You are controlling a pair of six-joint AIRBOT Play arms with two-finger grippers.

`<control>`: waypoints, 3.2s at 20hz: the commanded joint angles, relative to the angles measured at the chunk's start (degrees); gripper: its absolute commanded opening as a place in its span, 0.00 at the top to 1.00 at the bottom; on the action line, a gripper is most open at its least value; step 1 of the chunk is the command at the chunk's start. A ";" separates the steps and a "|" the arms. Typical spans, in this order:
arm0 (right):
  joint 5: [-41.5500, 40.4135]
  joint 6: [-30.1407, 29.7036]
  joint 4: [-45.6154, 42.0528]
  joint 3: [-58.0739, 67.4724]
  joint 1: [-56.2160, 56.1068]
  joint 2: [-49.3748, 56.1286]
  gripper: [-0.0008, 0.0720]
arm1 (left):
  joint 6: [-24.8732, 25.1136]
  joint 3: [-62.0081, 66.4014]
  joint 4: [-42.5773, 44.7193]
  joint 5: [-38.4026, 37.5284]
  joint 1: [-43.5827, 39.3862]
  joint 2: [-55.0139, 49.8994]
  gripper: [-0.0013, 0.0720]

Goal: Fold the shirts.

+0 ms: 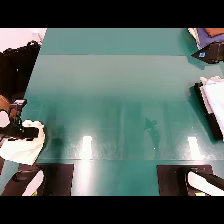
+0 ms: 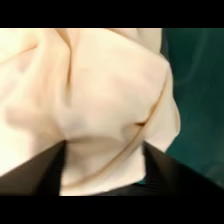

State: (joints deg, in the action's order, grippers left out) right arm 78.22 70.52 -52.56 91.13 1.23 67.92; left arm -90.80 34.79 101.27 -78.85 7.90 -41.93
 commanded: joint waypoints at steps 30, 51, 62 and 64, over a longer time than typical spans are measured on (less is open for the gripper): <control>-15.69 0.02 3.28 0.04 2.56 -9.66 0.97 | 2.05 54.01 -14.43 13.05 -46.36 -37.70 0.11; -11.74 0.04 3.02 -19.30 2.45 -9.64 0.97 | 7.91 43.01 -30.14 16.15 -21.55 -51.45 0.94; -14.75 0.13 3.56 -36.13 -14.36 11.34 0.43 | 8.09 50.73 -29.57 12.09 -21.57 -51.25 0.95; -16.87 1.22 3.52 -32.57 -17.55 16.87 0.43 | 8.35 50.73 -29.55 11.80 -21.55 -51.25 0.95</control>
State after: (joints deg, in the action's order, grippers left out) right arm 64.77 70.70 -49.04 56.80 -11.38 77.69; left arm -82.74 84.88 71.66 -66.24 -13.63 -93.23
